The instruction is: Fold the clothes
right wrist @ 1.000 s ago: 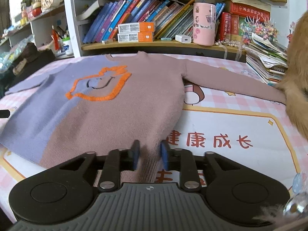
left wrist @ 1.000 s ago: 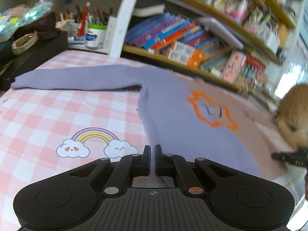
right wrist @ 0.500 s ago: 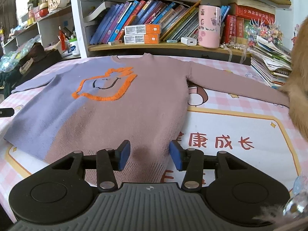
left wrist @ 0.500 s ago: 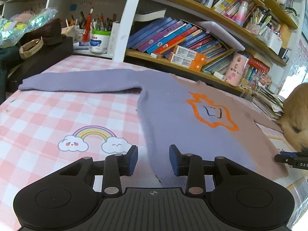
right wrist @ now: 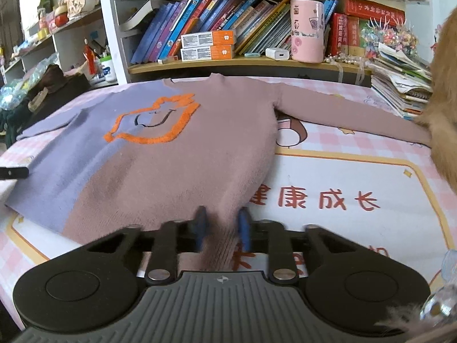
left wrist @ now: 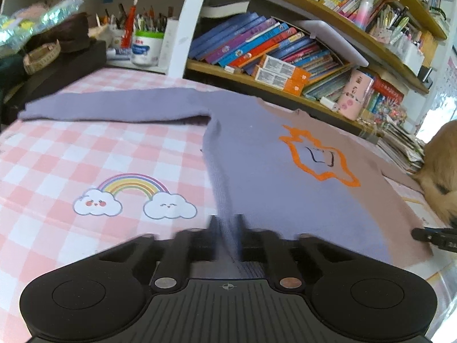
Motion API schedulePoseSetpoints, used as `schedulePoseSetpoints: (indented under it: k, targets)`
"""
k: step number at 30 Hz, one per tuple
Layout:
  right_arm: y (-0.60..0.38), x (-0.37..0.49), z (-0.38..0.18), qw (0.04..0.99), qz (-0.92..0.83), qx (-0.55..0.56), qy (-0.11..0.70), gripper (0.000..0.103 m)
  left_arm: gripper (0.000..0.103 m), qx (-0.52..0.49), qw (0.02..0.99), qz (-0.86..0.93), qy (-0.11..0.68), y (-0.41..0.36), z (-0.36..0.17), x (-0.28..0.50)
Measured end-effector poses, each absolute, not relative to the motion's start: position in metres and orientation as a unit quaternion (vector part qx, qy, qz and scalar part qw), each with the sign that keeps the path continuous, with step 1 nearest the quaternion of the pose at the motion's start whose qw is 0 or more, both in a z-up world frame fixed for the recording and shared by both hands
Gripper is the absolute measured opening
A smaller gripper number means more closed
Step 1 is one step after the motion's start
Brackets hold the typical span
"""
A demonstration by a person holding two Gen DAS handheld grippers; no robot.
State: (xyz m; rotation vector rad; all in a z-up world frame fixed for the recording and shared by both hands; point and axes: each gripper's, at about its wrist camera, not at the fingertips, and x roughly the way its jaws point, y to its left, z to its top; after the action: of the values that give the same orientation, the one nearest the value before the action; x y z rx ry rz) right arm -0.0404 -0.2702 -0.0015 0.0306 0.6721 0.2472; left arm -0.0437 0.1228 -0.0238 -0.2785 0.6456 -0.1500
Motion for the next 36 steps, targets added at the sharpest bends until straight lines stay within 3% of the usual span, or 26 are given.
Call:
schedulePoseSetpoints:
  k: [25, 28, 30, 32, 34, 36]
  targets:
    - [-0.258, -0.043, -0.002, 0.939, 0.112, -0.008, 0.324, 0.011, 0.005, -0.143, 0.935, -0.088, 0.313, 0.137, -0.026, -0.041]
    - [-0.260, -0.044, 0.000, 0.941, 0.112, -0.003, 0.319, 0.018, 0.010, -0.135, 0.940, -0.083, 0.301, 0.138, -0.023, -0.048]
    - [-0.263, -0.045, 0.003, 0.943, 0.113, 0.001, 0.312, 0.028, 0.012, -0.130, 0.946, -0.079, 0.288, 0.139, -0.017, -0.054]
    - [-0.265, -0.048, 0.008, 0.947, 0.113, 0.000, 0.300, 0.030, 0.019, -0.127, 0.951, -0.071, 0.274, 0.141, -0.009, -0.057]
    - [-0.265, -0.049, 0.014, 0.950, 0.115, 0.001, 0.291, 0.043, 0.031, -0.123, 0.955, -0.063, 0.262, 0.141, -0.001, -0.059]
    - [-0.262, -0.049, 0.020, 0.952, 0.121, -0.006, 0.280, 0.052, 0.056, -0.115, 0.960, -0.061, 0.248, 0.138, 0.007, -0.059]
